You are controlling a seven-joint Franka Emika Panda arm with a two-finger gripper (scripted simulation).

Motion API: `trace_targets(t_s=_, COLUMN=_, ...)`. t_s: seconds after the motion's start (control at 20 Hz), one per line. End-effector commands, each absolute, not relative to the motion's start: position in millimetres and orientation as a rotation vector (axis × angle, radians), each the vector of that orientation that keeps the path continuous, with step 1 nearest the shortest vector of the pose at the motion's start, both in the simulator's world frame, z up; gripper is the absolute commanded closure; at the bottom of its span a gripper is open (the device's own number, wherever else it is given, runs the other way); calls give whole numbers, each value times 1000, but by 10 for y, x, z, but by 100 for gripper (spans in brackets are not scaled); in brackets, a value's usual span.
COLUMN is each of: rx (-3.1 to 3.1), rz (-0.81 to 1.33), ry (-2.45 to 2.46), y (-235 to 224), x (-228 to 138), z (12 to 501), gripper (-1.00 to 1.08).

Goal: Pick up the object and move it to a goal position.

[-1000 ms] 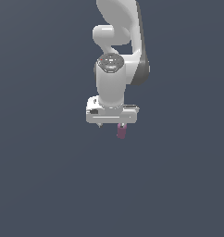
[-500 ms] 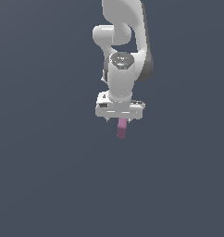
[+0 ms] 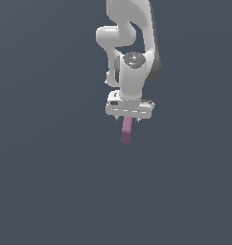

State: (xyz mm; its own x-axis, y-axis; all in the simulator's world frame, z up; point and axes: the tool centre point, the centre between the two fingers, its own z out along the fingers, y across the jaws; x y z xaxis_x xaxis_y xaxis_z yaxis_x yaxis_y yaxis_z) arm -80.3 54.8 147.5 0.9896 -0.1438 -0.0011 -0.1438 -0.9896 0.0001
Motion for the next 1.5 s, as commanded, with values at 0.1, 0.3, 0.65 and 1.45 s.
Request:
trace_targets(t_s=0.1, rx=-3132, rz=0, ry=244, y=581, x=-866, z=1458, gripper=-92)
trace_targets(t_s=0.3, rx=-3132, rz=1, ry=240, y=580, x=-858, z=1447, gripper=-92)
trace_targets(t_s=0.65, rx=-3132, rz=0, ry=242, y=581, x=-873, z=1202, gripper=-92)
trace_targets(t_s=1.45, rx=-3132, rz=0, ry=244, y=583, x=-873, z=957, gripper=108)
